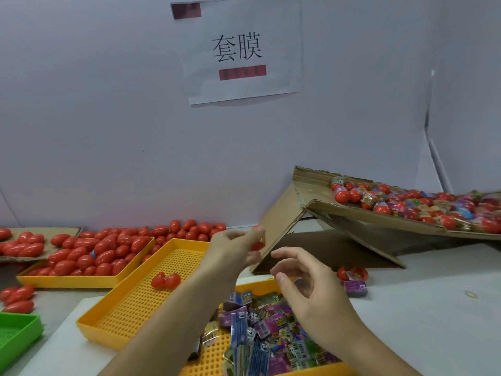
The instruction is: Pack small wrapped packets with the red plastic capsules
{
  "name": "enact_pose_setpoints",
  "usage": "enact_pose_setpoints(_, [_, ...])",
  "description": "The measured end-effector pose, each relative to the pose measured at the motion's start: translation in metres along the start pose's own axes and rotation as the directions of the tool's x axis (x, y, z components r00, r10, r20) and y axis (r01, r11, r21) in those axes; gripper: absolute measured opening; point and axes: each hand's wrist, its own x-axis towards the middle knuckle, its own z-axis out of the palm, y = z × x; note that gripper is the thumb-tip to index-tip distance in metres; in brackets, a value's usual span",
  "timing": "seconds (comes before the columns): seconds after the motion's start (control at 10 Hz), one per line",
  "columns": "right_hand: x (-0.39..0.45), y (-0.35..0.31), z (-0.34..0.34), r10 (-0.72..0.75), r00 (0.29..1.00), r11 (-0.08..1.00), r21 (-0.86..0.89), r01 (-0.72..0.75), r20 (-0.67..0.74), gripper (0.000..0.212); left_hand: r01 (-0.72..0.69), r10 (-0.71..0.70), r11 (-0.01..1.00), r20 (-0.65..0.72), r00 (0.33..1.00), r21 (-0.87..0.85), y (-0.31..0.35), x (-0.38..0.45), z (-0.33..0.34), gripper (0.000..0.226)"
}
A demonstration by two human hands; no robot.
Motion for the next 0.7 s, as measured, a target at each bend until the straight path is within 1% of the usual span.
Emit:
enact_pose_setpoints(0.1, [0.001,0.001,-0.002,0.024,1.0,1.0,0.011,-0.024,-0.001,0.027,-0.004,0.003,1.0,0.072,0.997,0.013,0.052,0.029,0.042,0.034])
enact_pose_setpoints(0.2, [0.003,0.003,-0.003,0.043,0.999,0.999,0.001,-0.043,-0.022,0.026,-0.027,0.044,0.996,0.206,0.978,-0.085,0.086,0.041,0.086,0.048])
enact_pose_setpoints(0.3, [0.005,0.002,-0.006,0.022,0.998,1.0,-0.007,-0.023,-0.051,0.029,-0.096,0.088,0.995,0.212,0.973,0.024,0.082,0.043,0.115,0.054])
enact_pose_setpoints(0.4, [0.006,0.002,-0.009,0.031,0.998,0.999,0.031,-0.029,-0.063,0.03,-0.327,0.309,0.908,0.11,0.945,0.263,0.055,0.037,0.11,0.047])
enact_pose_setpoints(0.5, [0.006,-0.001,-0.011,0.009,0.999,1.0,0.004,-0.009,-0.049,0.032,-0.541,0.578,0.719,0.056,0.814,0.436,0.021,0.017,0.064,0.026])
enact_pose_setpoints(0.6, [0.006,-0.005,-0.015,0.016,0.997,1.0,-0.013,-0.017,-0.073,0.036,-0.505,0.553,0.507,0.186,0.812,0.699,-0.027,0.003,-0.001,0.027])
enact_pose_setpoints(0.7, [0.007,-0.011,-0.018,0.044,0.996,0.999,0.018,-0.043,-0.076,0.036,-0.428,0.33,0.391,0.31,0.892,0.815,-0.07,-0.01,-0.05,0.021])
